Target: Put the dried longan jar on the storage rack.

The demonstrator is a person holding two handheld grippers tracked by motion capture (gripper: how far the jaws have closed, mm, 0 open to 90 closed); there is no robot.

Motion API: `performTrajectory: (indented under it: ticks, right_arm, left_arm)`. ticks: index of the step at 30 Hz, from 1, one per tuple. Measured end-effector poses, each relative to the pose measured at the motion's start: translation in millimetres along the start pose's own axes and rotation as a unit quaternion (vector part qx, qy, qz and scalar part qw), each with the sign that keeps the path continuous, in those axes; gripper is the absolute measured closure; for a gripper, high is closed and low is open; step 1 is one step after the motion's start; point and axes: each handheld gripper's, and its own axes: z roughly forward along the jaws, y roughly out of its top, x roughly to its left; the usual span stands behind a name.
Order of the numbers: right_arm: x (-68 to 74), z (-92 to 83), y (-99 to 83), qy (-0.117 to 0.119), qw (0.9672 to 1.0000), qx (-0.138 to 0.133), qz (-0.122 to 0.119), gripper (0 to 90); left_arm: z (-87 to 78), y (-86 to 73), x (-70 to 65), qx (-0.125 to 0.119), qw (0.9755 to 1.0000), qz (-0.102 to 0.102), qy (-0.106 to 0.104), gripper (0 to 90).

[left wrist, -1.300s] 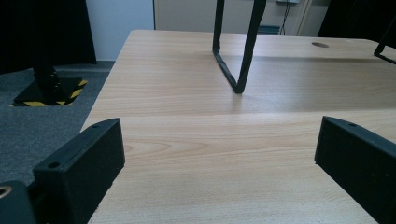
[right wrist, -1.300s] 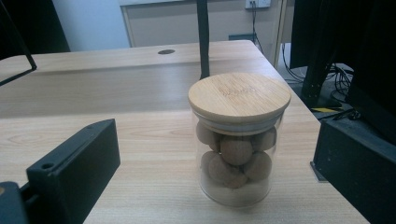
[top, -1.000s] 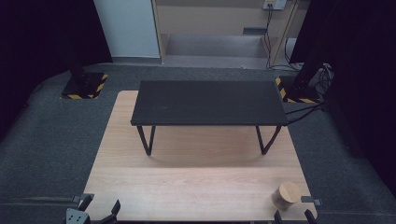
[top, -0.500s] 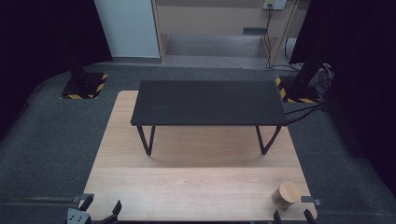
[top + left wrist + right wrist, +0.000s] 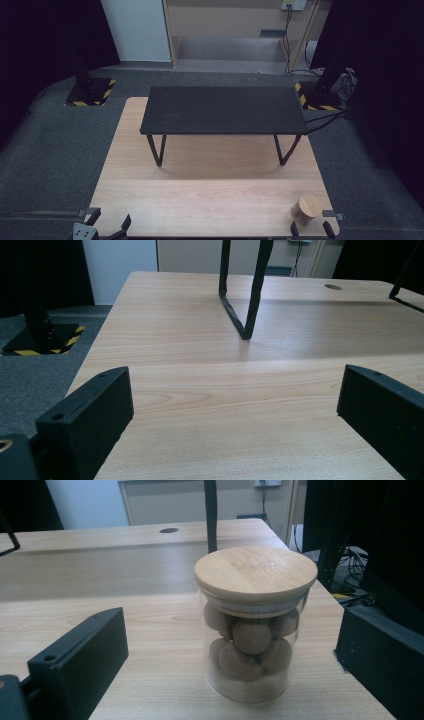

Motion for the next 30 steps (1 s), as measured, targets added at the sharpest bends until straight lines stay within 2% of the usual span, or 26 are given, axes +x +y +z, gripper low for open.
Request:
performTrajectory:
  ticks: [12,24,30]
  right_arm:
    - [-2.8,16.7,0.4,-0.007,1.0,0.0,0.002,0.6]
    - [1.4,41.1,0.2,-0.035,0.9993,0.012,-0.004,0.8]
    - [0.6,50.8,0.7,-0.037,0.9991,0.021,-0.009,3.0]
  left_arm:
    - [-1.2,-0.2,0.2,0.0,1.0,-0.001,0.0,0.2]
    - [-1.7,-0.9,0.5,0.001,1.0,-0.002,0.001,0.4]
    - [-1.5,-0.7,1.6,0.002,1.0,-0.002,0.003,0.4]
